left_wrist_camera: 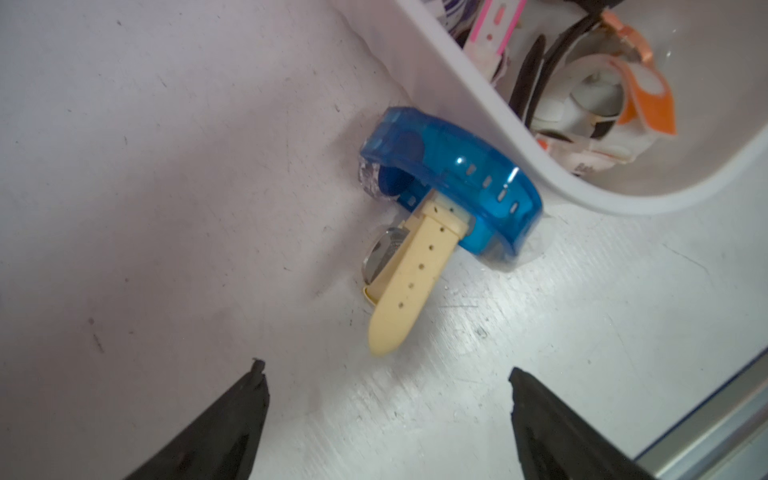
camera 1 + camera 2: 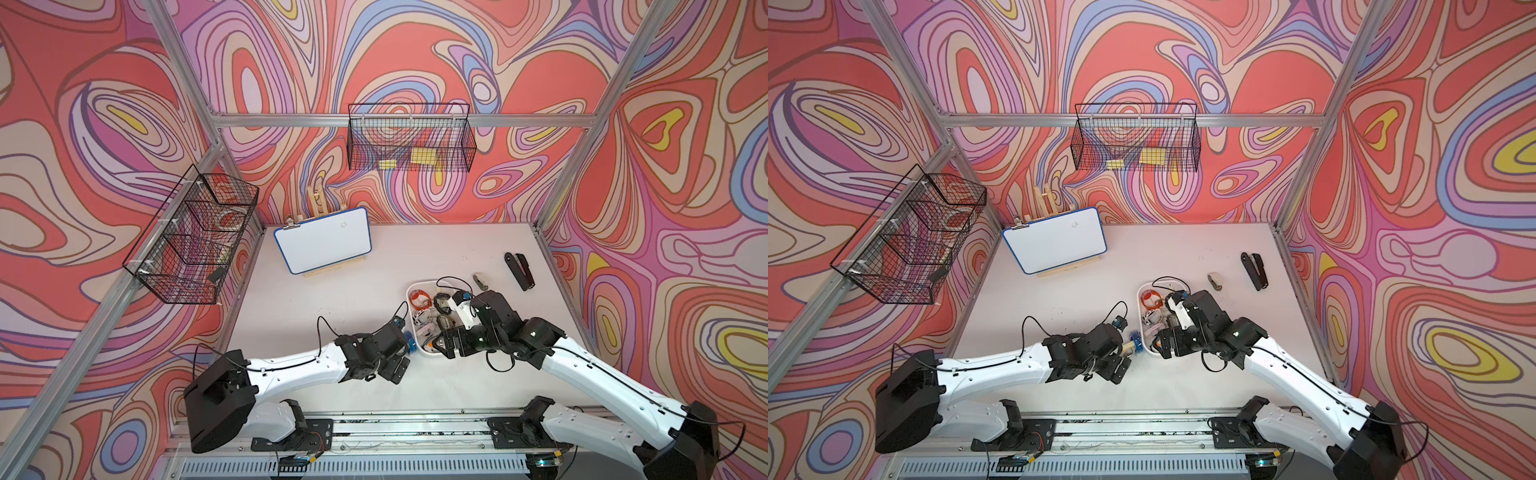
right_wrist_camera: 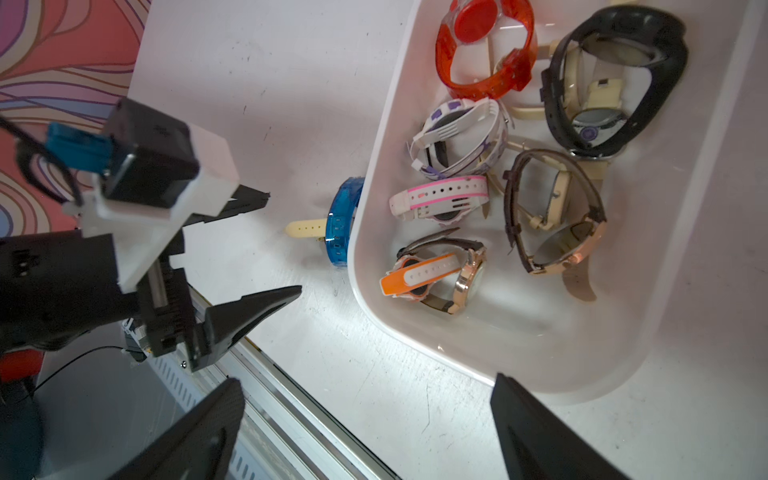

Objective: Put the watch into the storage box
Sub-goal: Pick up the watch at the center of the board.

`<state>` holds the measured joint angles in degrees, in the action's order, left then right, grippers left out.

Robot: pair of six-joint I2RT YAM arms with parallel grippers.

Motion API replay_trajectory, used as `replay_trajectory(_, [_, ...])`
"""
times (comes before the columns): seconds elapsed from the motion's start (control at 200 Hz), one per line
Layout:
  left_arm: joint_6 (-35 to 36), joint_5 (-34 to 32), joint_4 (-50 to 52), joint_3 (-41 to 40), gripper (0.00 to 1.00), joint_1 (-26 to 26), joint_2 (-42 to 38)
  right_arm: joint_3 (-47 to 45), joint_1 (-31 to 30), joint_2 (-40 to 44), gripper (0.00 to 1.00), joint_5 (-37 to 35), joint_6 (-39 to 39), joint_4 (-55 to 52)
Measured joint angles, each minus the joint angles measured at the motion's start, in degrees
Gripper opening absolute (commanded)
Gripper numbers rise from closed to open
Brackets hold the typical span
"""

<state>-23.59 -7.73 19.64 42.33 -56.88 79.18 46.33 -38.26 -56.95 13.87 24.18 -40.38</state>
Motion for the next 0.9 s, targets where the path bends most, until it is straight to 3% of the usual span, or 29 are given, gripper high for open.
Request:
replay_trajectory(0.351, [7.65,1.57,-5.92,2.82,0.61,2.89,7.61,-2.64,0.00,2.86,0.98,0.74,1.64,0.02])
replay_trajectory(0.541, [9.49,3.10,-8.02,5.01,0.29,2.97,12.61,-3.28,0.00,4.11,0.98,1.03,2.12,-0.17])
replay_trajectory(0.661, [9.99,3.13,-8.20,5.09,0.15,3.21,13.29,-3.28,0.00,4.33,0.98,1.22,2.27,-0.37])
replay_trajectory(0.801, [9.27,3.10,-7.10,5.05,0.09,4.68,11.72,-2.21,0.00,4.24,0.98,2.08,2.12,-1.49])
replay_trajectory(0.896, [7.56,3.43,-5.57,4.15,0.09,6.03,6.60,0.28,0.00,3.67,0.98,2.67,1.84,-1.29])
